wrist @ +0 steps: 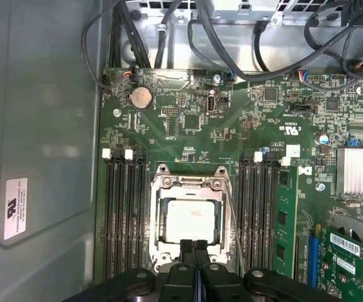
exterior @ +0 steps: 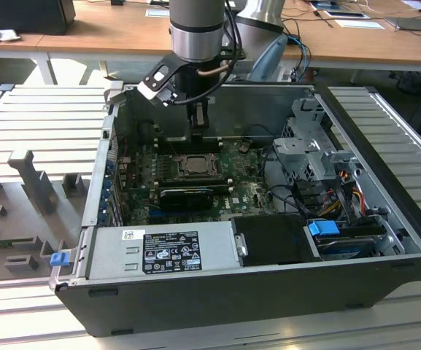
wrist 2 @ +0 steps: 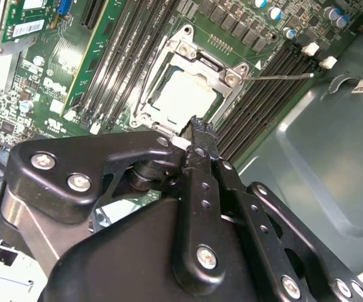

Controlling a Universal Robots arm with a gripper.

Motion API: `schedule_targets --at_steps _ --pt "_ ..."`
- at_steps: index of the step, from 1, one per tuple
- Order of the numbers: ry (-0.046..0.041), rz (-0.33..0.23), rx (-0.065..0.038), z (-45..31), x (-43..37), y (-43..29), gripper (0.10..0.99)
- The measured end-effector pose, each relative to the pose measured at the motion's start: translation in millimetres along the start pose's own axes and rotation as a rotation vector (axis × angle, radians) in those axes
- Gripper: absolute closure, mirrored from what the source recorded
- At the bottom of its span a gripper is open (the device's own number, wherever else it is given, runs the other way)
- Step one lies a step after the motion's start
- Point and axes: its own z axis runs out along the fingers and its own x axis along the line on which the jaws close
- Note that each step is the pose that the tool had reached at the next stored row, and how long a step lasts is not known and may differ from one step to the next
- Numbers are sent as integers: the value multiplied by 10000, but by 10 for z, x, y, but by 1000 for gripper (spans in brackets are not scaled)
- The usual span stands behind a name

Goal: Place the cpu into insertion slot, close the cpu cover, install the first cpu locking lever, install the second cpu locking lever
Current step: 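Install the first cpu locking lever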

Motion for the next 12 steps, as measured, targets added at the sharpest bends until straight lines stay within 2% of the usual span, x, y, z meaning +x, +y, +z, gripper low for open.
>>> schedule_targets --at_steps 3,5,12 --pt "0 0 0 -70 3 3 980" --pt "5 -68 1 -72 3 3 980" --pt "48 -1206 42 -67 2 3 980"
